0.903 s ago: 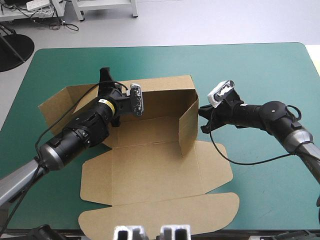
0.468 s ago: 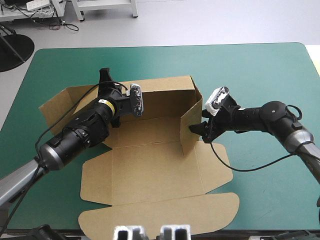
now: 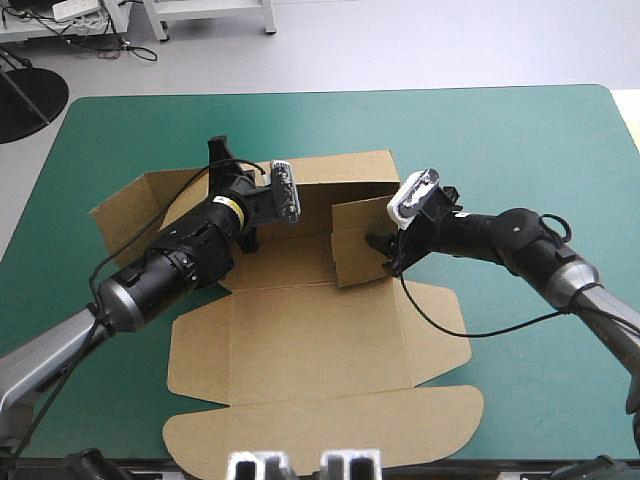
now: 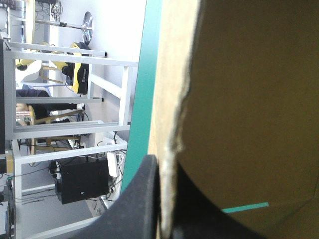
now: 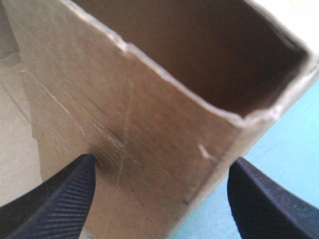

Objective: Fold the box

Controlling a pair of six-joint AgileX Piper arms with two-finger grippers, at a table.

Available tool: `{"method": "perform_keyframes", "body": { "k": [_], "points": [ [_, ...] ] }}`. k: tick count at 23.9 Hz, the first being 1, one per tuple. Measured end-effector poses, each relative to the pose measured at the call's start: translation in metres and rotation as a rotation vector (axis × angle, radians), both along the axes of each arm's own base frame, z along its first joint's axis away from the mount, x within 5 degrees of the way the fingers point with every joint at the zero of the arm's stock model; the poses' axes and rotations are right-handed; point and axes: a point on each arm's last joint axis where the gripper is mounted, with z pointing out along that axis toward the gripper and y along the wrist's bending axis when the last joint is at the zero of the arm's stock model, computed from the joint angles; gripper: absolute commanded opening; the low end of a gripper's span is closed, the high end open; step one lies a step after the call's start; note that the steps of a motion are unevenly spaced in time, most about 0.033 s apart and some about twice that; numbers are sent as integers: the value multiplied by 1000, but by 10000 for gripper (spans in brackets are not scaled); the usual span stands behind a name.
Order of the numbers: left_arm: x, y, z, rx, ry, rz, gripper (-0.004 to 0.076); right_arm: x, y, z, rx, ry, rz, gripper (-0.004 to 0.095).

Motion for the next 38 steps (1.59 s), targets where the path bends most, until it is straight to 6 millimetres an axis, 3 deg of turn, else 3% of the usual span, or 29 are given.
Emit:
{"method": "perform_keyframes", "body": {
  "k": [1, 5, 6, 8, 11, 14, 19, 20, 23, 28, 33, 38],
  "points": [
    [1, -1, 3, -19, 3, 10, -7, 1, 6, -2, -5, -16, -30, 616],
    [-5, -4, 0, 19, 65, -6, 53, 6, 13, -9, 3, 0, -95, 276],
    [-7, -5, 0, 46, 71, -20, 94, 7, 12, -10, 8, 5, -111, 163],
    [-16, -11, 1, 99, 91, -60, 203, 9, 12, -11, 18, 12, -143, 40],
    [-27, -25, 1, 80, 100, -127, 396, 10, 12, -13, 35, 32, -163, -19],
    [-41, -35, 9, 27, 84, -196, 456, 9, 15, -12, 49, 45, -165, -19],
    [-65, -32, 34, -33, 22, -258, 414, 15, 17, -5, 65, 28, -180, -20],
    [-69, -30, 38, -44, 11, -265, 354, 17, 17, -2, 69, 18, -183, -20],
    [-80, -21, 54, -94, -36, -287, -15, 26, 13, 14, 109, 1, -200, -20],
    [-87, -15, 71, -143, -114, -315, 12, 33, 2, 26, 122, 21, -173, -20],
    [-76, -2, 91, -253, -131, -195, 14, 33, -4, 36, 56, 48, -103, -20],
    [-58, 32, 122, -478, -110, 0, 14, 34, -12, 41, -22, 103, -129, -20]
  ]
}}
